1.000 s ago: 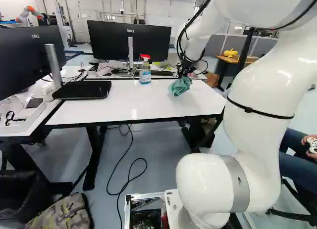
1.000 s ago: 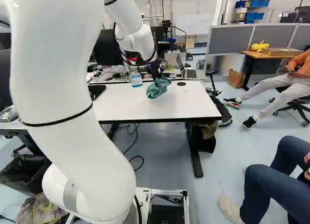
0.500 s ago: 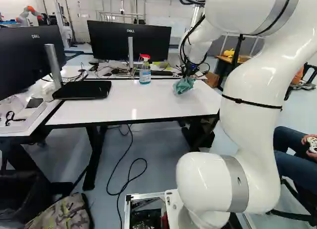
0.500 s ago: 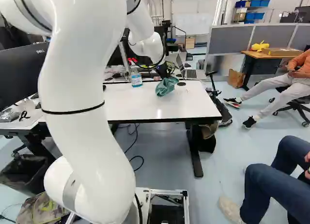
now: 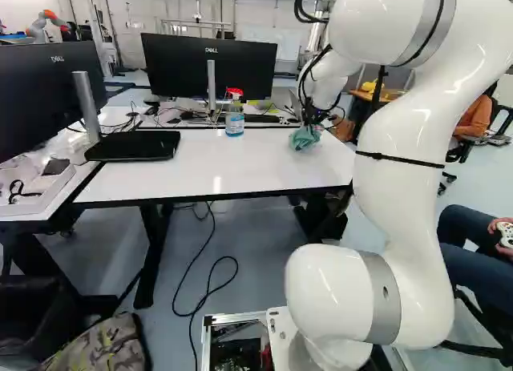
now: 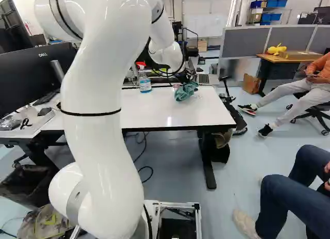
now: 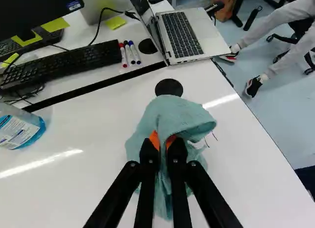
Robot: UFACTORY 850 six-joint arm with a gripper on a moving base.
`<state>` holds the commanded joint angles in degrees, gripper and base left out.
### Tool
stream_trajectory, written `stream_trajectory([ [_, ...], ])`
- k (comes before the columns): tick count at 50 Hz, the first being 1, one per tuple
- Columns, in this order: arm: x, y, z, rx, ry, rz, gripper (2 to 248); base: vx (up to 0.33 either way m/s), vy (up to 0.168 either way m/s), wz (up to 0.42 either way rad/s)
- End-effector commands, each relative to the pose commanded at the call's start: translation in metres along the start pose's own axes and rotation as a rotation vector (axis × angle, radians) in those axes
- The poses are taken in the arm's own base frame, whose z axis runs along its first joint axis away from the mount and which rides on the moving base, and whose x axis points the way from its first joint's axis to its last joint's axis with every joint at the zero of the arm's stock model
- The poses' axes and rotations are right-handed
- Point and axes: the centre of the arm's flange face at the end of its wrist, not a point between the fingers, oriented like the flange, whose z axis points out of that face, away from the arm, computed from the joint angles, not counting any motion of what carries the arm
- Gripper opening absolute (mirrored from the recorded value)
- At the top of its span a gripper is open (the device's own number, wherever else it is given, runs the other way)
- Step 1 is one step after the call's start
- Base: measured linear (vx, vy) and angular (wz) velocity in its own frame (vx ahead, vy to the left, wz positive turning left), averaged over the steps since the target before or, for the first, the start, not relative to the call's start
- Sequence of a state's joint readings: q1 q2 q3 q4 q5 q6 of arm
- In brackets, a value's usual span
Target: Clean the table with the green towel
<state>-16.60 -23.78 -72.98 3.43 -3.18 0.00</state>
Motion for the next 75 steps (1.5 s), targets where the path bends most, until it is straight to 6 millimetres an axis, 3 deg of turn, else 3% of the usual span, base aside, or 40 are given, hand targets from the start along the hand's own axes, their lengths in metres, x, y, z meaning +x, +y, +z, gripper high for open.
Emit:
stream_trajectory([
  [24,-0.009,0.04,0.024,-0.046,0.033,0.041,34,0.0,0.0,0.0],
  [58,-0.032,0.042,0.06,-0.049,-0.005,0.042,34,0.0,0.0,0.0],
  [75,-0.032,0.042,0.06,-0.049,-0.005,0.042,34,0.0,0.0,0.0],
])
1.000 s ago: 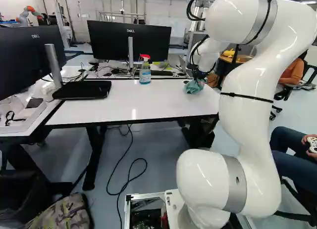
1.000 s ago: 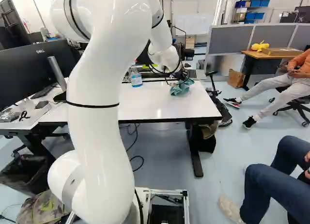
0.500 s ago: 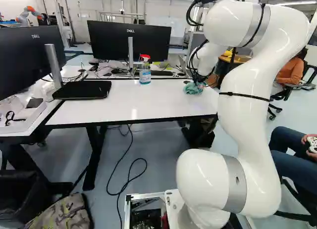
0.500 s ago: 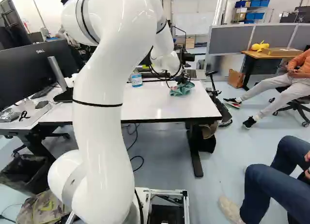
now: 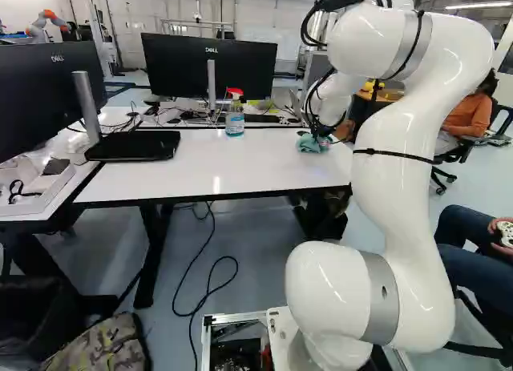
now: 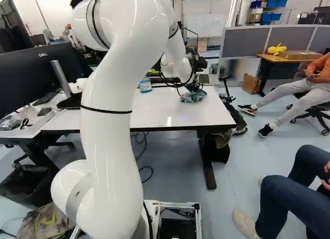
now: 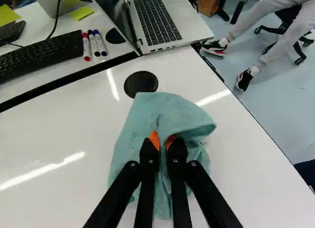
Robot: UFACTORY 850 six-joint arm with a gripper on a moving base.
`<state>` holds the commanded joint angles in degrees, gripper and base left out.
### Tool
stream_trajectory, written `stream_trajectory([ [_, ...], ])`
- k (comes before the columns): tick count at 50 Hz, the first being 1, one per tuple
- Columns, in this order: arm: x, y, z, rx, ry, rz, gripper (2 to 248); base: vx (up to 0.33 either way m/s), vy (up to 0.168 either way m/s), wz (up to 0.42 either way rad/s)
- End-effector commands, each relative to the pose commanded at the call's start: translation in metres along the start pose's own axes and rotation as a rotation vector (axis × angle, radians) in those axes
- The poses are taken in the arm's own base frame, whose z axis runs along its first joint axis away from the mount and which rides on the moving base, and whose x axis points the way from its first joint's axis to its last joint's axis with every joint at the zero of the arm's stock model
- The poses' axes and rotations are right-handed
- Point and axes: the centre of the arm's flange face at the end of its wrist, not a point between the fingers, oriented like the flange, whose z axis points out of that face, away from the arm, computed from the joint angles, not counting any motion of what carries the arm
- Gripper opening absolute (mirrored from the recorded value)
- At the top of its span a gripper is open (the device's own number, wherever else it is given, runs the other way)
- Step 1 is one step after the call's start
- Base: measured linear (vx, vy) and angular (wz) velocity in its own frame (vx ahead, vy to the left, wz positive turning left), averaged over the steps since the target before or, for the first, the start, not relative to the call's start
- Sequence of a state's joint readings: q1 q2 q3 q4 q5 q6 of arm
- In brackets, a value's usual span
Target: Clean the table with the green towel
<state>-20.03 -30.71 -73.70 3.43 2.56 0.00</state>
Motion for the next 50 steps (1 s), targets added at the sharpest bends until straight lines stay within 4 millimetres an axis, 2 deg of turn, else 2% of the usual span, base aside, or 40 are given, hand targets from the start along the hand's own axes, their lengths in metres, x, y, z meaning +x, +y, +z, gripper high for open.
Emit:
stream_trajectory([
  [50,-0.01,0.0,-0.001,0.0,-0.117,0.0,34,0.0,0.0,0.0],
])
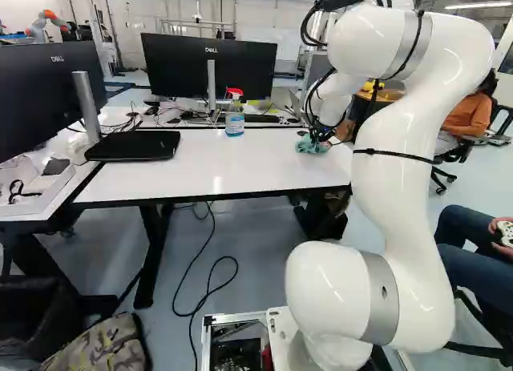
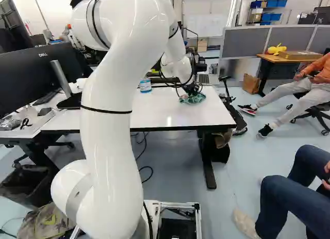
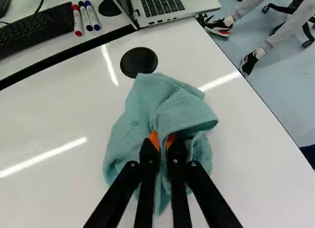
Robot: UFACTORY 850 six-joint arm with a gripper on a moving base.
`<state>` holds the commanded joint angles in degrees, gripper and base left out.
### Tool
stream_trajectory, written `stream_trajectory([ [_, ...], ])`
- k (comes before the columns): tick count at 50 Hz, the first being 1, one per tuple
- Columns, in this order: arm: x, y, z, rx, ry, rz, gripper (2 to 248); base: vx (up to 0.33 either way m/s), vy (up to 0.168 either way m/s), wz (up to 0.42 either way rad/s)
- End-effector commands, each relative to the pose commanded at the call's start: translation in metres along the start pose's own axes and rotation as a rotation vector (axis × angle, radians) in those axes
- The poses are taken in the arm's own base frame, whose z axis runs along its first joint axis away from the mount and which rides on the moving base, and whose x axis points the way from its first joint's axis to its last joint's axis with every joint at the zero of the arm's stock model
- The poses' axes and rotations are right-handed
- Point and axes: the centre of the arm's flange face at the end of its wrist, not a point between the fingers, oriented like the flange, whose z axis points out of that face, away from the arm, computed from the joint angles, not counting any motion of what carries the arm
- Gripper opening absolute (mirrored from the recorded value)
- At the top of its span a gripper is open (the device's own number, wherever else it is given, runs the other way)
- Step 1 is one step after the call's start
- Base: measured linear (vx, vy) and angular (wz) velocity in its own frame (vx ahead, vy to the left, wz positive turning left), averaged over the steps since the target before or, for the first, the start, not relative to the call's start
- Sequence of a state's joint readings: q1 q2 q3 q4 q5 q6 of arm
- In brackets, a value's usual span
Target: Clean the table with the green towel
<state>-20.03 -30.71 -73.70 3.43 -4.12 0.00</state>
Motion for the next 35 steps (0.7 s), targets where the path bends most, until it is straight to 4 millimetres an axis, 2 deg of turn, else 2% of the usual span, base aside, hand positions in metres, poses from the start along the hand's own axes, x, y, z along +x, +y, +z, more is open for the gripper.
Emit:
stream_trajectory([
  [35,-0.0013,0.0,0.0,0.0,-0.015,0.0,34,0.0,0.0,0.0],
])
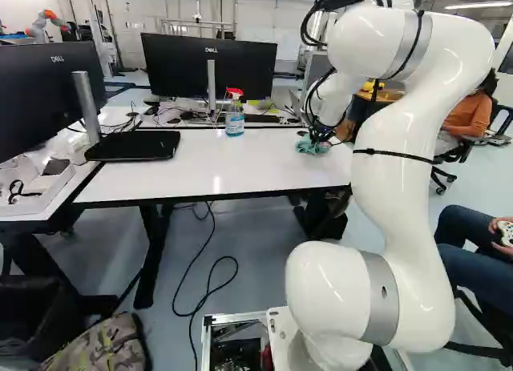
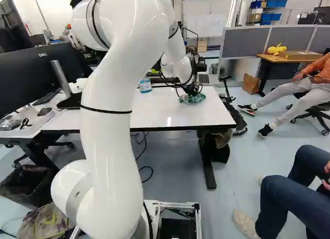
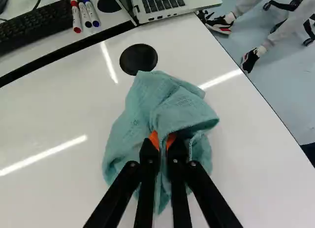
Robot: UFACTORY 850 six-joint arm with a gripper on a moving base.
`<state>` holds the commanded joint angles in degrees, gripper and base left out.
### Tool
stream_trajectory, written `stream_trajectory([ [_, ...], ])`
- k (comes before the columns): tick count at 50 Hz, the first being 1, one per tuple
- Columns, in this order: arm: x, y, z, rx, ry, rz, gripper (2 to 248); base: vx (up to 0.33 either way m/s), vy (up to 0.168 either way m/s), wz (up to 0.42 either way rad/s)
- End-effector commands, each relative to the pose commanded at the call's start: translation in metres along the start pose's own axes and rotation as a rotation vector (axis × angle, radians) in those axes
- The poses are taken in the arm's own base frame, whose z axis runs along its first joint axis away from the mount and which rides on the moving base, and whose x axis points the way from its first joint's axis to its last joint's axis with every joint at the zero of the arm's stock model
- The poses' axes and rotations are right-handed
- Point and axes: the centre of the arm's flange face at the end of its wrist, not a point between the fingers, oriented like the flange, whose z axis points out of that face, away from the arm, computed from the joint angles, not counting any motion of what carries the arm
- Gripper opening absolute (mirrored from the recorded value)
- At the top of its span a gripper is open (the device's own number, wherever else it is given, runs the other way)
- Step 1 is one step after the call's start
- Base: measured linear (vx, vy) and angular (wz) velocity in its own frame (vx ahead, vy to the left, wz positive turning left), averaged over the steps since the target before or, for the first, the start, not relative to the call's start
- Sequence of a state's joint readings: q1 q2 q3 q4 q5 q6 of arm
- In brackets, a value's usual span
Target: Clean the table with the green towel
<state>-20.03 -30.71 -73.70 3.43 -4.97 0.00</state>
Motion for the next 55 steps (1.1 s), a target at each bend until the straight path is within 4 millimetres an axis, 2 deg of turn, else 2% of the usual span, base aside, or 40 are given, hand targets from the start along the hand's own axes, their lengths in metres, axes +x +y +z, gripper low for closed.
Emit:
stream_trajectory([
  [29,0.002,-0.001,0.001,0.001,0.008,-0.001,34,0.0,0.0,0.0],
  [42,0.014,-0.007,0.014,0.007,0.023,-0.008,34,0.0,0.0,0.0],
  [55,0.029,0.003,0.027,-0.002,0.04,0.005,34,0.0,0.0,0.0],
])
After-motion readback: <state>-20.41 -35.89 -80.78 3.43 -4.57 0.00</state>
